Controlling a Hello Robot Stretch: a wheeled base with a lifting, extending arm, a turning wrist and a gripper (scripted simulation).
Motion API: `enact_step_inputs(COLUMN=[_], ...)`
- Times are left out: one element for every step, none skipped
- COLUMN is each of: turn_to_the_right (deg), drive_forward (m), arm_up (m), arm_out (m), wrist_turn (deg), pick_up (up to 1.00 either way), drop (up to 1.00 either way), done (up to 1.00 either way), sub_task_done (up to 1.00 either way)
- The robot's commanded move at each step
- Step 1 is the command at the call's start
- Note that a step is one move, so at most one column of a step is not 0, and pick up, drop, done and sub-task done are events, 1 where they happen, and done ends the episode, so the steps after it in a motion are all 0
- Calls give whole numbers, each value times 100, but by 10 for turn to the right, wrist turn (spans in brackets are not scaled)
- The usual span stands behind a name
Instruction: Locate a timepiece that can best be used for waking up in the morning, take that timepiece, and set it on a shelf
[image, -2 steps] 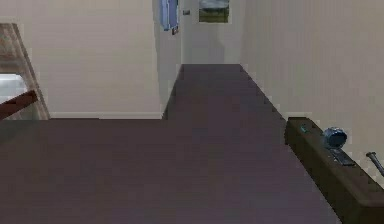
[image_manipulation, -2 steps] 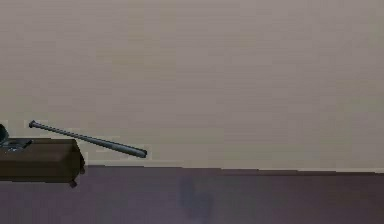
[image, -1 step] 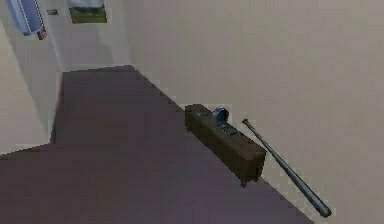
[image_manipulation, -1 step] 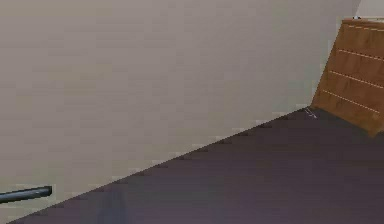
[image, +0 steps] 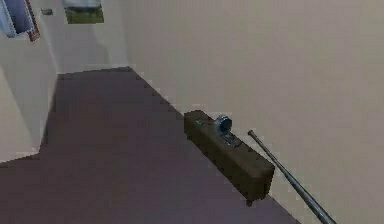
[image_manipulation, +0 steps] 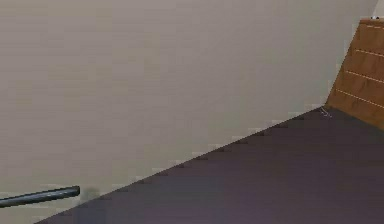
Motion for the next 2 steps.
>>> enact_step_inputs(turn_to_the_right=[60, 0], drive_forward=[0, 65], arm_up=[0, 0], arm_out=[0, 0], wrist_turn=[0, 0], pick_up=[0, 0], drop=[0, 0], done=[0, 0], sub_task_done=[0, 0])
